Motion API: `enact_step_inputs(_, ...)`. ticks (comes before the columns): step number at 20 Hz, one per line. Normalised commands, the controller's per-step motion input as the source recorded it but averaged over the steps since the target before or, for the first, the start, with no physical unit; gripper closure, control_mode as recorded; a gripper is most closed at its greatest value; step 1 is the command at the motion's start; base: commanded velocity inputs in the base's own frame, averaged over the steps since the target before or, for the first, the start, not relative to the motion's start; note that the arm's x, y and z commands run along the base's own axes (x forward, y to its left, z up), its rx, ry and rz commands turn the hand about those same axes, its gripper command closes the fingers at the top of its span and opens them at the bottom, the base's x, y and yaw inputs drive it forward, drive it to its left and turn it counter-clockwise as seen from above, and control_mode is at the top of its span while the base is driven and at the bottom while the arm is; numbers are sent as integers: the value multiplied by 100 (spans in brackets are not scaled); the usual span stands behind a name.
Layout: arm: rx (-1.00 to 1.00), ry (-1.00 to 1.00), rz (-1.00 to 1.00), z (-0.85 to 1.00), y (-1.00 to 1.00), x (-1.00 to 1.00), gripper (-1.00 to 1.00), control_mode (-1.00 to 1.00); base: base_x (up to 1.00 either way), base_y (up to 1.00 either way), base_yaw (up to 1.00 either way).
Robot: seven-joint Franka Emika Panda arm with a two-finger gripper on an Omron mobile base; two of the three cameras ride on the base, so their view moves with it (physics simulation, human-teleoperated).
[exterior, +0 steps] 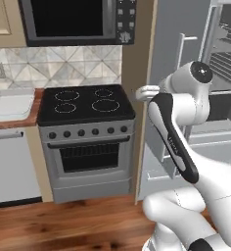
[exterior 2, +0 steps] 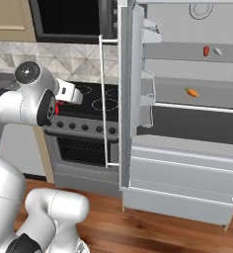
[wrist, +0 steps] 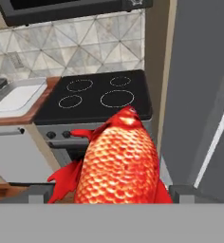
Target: Place one carrot and one fish in each tupperware on the nearby counter, to pack two identical lunches.
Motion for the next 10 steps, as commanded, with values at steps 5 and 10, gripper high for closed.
enact_step_inputs(5, 0, 0, 0, 0, 0, 0, 100, 100, 0, 100, 2)
enact_step_inputs(10, 0, 0, 0, 0, 0, 0, 100, 100, 0, 100, 1)
